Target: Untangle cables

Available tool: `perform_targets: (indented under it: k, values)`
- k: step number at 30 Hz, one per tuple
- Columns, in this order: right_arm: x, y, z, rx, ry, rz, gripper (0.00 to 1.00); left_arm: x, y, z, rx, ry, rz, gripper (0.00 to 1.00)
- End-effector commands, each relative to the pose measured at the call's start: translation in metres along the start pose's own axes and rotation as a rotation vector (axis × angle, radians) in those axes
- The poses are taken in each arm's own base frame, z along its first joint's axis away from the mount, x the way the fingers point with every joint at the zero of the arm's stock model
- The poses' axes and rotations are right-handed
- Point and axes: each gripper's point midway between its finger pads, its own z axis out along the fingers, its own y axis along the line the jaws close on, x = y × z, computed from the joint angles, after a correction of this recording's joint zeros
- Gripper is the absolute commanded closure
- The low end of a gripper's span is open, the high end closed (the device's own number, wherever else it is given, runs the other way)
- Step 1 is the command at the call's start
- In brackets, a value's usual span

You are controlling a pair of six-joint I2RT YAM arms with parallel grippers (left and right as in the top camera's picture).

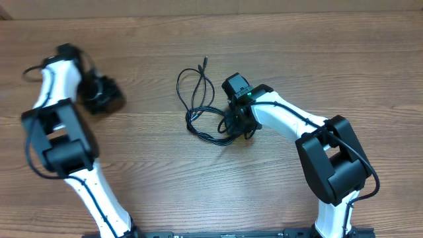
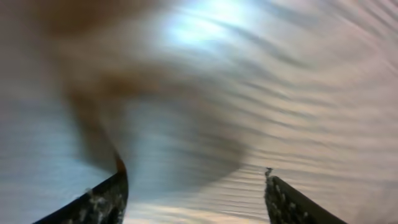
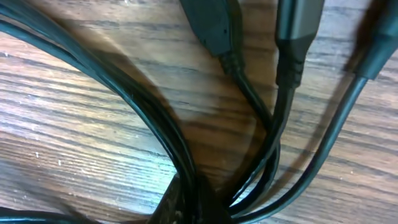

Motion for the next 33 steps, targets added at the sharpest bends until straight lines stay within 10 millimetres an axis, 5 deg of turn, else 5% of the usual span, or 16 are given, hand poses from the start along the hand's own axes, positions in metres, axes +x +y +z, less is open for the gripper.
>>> perform_targets:
  k: [1, 7, 14, 26, 33]
  values:
    - [0.029, -0.018, 0.032, 0.053, 0.126, 0.016, 0.95, 0.014, -0.066, -0.008, 0.052, -0.018, 0.286, 0.26]
    - [0.029, -0.018, 0.032, 0.053, 0.126, 0.016, 0.91, 0.047, -0.131, 0.004, 0.045, 0.010, 0.563, 0.26]
    - [0.029, -0.018, 0.032, 0.053, 0.126, 0.016, 0.91, 0.058, -0.193, -0.028, 0.032, -0.061, 0.674, 0.19]
    - [0.029, -0.018, 0.032, 0.053, 0.126, 0.017, 0.90, 0.074, -0.205, 0.008, -0.197, -0.092, 0.670, 0.18]
    - [0.029, -0.018, 0.032, 0.053, 0.128, 0.017, 0.90, 0.080, -0.214, 0.030, -0.191, -0.077, 0.698, 0.21]
